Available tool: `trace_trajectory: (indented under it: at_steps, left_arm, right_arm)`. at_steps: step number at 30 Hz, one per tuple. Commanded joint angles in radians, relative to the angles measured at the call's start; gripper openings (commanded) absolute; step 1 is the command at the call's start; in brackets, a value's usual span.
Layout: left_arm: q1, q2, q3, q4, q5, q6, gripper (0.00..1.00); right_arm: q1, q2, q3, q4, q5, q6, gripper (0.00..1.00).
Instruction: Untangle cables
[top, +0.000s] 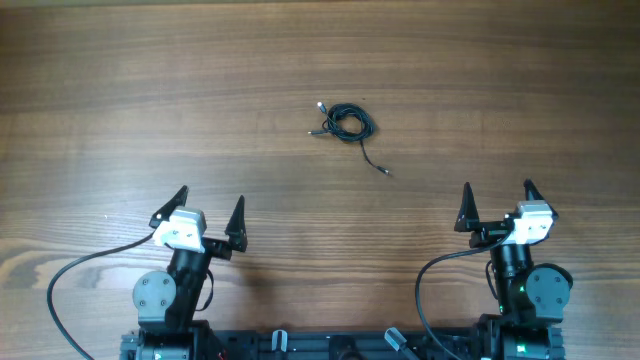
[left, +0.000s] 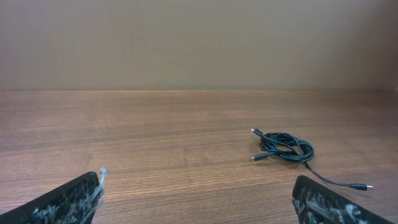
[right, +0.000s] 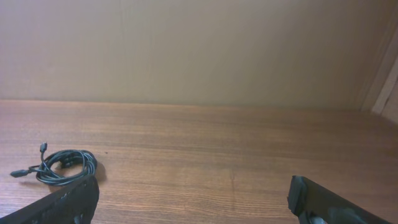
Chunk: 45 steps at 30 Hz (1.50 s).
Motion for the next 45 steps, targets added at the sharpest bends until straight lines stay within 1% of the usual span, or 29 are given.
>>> trace_trajectory:
  at_steps: [1, 23, 25, 33, 37, 42, 45]
  left_arm:
    - [0.004, -0.003, -0.011, 0.005, 0.005, 0.019, 1.0]
    - [0.005, -0.003, -0.011, 0.008, -0.001, 0.024, 1.0]
    - [0.005, -0.003, -0.011, 0.021, -0.021, 0.023, 1.0]
    - [0.005, -0.003, -0.011, 0.136, -0.022, 0.023, 1.0]
    - [0.005, -0.003, -0.011, 0.085, -0.024, 0.023, 1.0]
    - [0.005, -0.003, -0.011, 0.145, -0.053, 0.023, 1.0]
    - [0.005, -0.003, -0.011, 0.144, -0.056, 0.023, 1.0]
  right_arm:
    - [0.005, -0.009, -0.001, 0.005, 0.018, -0.001, 1.0]
    - [0.005, -0.009, -0.001, 0.005, 0.018, -0.001, 1.0]
    - [0.005, -0.009, -0.001, 0.005, 0.018, -0.001, 1.0]
    - [0.005, -0.009, -0.001, 0.005, 0.018, -0.001, 1.0]
    - [0.005, -0.009, -0.001, 0.005, 0.018, -0.001, 1.0]
    - [0.005, -0.009, -0.001, 0.005, 0.018, -0.001, 1.0]
    - [0.005, -0.009, -0.001, 0.005, 0.018, -0.001, 1.0]
